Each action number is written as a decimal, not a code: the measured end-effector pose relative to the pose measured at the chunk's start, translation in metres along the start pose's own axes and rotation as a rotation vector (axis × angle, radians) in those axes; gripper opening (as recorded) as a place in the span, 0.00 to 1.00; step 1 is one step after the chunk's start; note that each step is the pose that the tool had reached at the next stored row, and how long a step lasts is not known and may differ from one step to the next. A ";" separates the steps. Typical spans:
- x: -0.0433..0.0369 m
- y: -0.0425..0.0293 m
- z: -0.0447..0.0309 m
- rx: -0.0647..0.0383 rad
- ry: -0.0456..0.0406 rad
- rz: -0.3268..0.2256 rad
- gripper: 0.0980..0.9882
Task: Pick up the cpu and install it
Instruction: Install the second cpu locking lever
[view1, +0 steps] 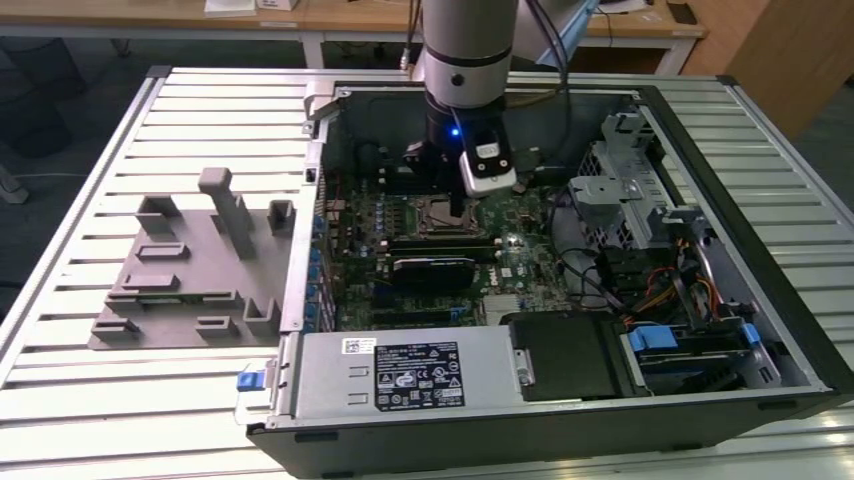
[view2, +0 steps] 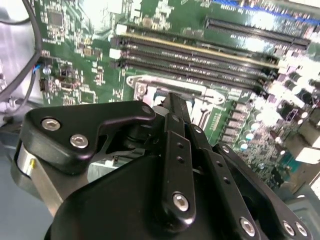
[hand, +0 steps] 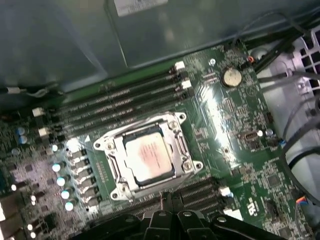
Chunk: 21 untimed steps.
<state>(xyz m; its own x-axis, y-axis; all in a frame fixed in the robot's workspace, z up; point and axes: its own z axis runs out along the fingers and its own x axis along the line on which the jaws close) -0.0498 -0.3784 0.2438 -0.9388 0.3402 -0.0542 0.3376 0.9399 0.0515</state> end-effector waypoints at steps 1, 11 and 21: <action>-0.0003 -0.0012 0.0002 0.000 0.0000 -0.001 0.01; 0.0044 -0.0073 0.0079 -0.004 0.0032 -0.062 0.01; 0.0132 -0.0148 0.0189 -0.021 0.0087 -0.060 0.01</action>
<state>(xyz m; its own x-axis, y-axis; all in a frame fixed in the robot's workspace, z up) -0.0658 -0.3872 0.2235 -0.9579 0.2829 -0.0491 0.2793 0.9577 0.0692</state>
